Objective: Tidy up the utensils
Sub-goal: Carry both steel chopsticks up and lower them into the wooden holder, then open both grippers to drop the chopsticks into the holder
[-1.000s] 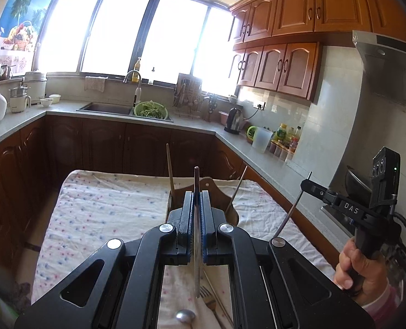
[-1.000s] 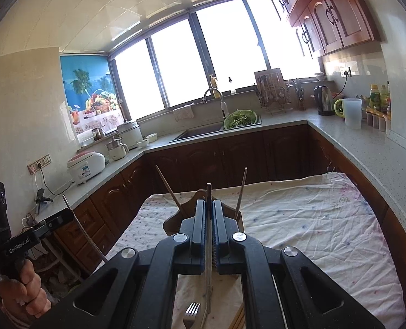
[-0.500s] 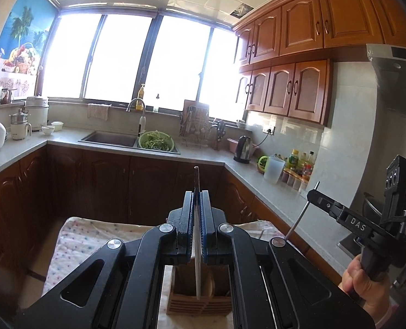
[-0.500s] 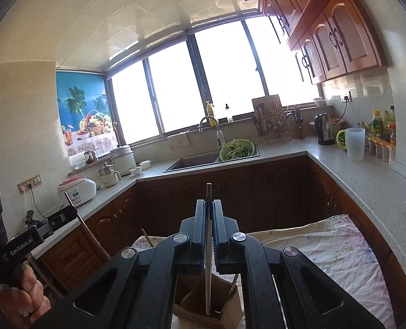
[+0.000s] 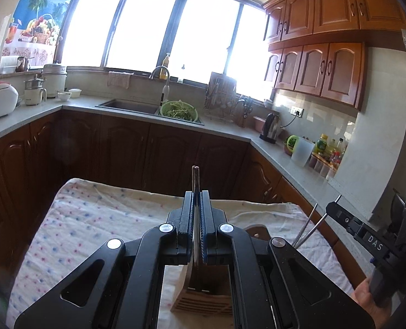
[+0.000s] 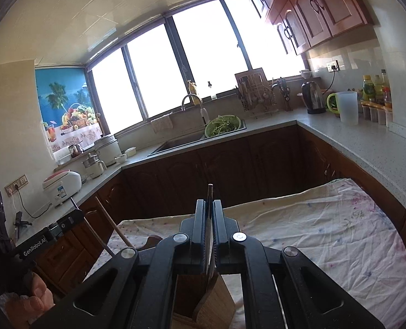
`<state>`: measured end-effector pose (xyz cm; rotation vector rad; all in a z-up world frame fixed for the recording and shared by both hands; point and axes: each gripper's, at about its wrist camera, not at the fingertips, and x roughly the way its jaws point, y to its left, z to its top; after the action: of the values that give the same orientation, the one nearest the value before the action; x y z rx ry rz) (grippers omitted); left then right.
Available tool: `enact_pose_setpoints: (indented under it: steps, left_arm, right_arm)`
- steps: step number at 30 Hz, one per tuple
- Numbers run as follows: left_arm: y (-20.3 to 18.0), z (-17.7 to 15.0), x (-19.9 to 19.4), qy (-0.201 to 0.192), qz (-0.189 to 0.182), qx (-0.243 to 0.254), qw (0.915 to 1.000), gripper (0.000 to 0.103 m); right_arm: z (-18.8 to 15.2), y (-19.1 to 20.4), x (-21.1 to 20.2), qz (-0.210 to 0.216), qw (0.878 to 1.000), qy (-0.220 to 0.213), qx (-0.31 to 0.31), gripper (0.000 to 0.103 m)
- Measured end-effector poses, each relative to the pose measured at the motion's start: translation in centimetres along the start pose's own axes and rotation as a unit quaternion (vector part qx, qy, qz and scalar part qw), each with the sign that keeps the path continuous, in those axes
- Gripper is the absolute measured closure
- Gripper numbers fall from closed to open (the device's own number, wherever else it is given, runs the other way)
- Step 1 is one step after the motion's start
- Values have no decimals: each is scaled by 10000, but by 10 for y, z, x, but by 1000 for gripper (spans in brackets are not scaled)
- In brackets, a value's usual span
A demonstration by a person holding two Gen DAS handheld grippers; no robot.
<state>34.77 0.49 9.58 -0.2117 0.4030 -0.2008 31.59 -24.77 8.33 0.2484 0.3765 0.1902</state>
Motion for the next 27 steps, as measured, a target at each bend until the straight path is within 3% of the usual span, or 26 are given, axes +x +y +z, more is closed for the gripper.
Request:
enact_pose_setpoints:
  steps: [4,16,20,22,24,26,27]
  left_arm:
    - [0,-13,11,189,10,0,9998,100]
    - [-1,-11,12,244,58,91,9996,99]
    - [2,-9,12,329,34,1,9995,99]
    - [3,-8,9,322,-24,-29,9995,99]
    - [2,-8,4,295,-18,-10,9996,96]
    - [2,-7,-3,264,-17,-12,9996,83]
    - [3,-8,-8,227,25,-14,9997,60]
  right_arm:
    - [-14,-4,11,-11,9997,254,25,98]
    - [-12,-3,14,-89,9993,360,-13,97]
    - [-11,-2,14,-68,9993,378,-20,91]
    - [-10,-3,11,-46,9994,340,-15,82]
    - [-7,-4,3,35,9997,228,29,52]
    - [-4,-5,-7,124,9999,50,96,43]
    - [-2,-5,-13,128,9999,-33,108,36]
